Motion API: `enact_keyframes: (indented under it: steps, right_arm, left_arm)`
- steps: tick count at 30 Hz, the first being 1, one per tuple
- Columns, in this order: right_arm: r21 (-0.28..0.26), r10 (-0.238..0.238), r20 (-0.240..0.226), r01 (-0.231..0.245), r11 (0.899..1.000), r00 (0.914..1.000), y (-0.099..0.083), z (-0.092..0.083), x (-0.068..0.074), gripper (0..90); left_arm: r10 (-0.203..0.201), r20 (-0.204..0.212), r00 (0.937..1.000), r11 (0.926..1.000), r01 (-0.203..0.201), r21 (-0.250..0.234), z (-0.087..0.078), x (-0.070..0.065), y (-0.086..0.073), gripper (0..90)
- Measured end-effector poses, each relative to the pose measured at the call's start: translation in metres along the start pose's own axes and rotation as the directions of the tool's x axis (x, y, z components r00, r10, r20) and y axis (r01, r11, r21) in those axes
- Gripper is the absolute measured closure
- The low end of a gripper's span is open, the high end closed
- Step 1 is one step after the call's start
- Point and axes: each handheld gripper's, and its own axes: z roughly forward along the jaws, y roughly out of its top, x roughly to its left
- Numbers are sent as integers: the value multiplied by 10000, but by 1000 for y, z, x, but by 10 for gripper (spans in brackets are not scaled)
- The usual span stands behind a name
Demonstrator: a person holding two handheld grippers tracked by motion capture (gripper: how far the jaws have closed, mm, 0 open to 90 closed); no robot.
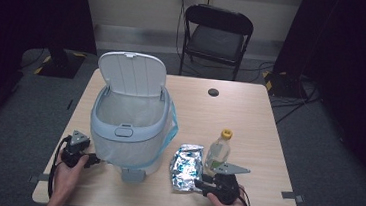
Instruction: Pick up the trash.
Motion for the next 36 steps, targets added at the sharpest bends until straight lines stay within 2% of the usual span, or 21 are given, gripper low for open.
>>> enact_keyframes:
  steps: [2,4,6,10,12,15,17,19,22,24,26,29,31,36]
  right_arm:
    - [80,79,222,-81,9999,9997,-3,1,-1,612]
    - [143,286,251,-290,9995,9993,-6,4,-3,592]
    - [288,121,587,-138,9995,9982,-8,8,-4,582]
    - [401,81,664,-108,9991,9978,-9,15,-6,539]
    - [358,-89,715,63,9993,9974,-9,16,-5,536]
    - [312,-660,894,634,9975,9938,-10,19,0,535]
    - [403,-1052,1188,1011,9941,9873,-10,20,4,563]
    - [385,-1494,1555,1451,9887,9765,-12,21,6,625]
    - [325,-1455,1715,1420,9893,9744,-12,21,6,705]
    - [312,-1449,1487,1418,9894,9782,-12,22,7,786]
    - [297,-1547,1358,1520,9879,9786,-11,24,9,852]
    - [324,-1536,1218,1507,9880,9806,-10,26,8,900]
    - [258,-1268,1056,1248,9918,9863,-9,25,6,900]
    - [171,-904,998,891,9959,9909,-10,25,5,900]
  left_arm:
    - [2,0,10000,10000,-2,4,0,0,0,259]
    - [2,1,10000,10000,-2,3,0,0,0,259]
    - [2,1,10000,10000,-2,2,0,0,0,259]
    - [4,1,10000,10000,-4,4,0,0,0,259]
    - [6,0,10000,10000,-6,4,0,0,0,260]
    - [5,-4,10000,10000,-5,5,0,0,0,260]
    - [9,-4,10000,10000,-9,5,0,0,0,259]
    - [8,-5,10000,10000,-8,5,0,0,0,259]
    - [6,-4,10000,10000,-6,5,0,0,0,260]
    - [7,-4,10000,10000,-7,4,0,0,0,260]
    - [7,-1,10000,10000,-7,3,0,0,0,259]
    - [5,-2,10000,10000,-5,2,0,0,0,260]
    - [6,0,10000,10000,-6,2,0,0,0,260]
    - [5,1,10000,10000,-5,4,0,0,0,260]
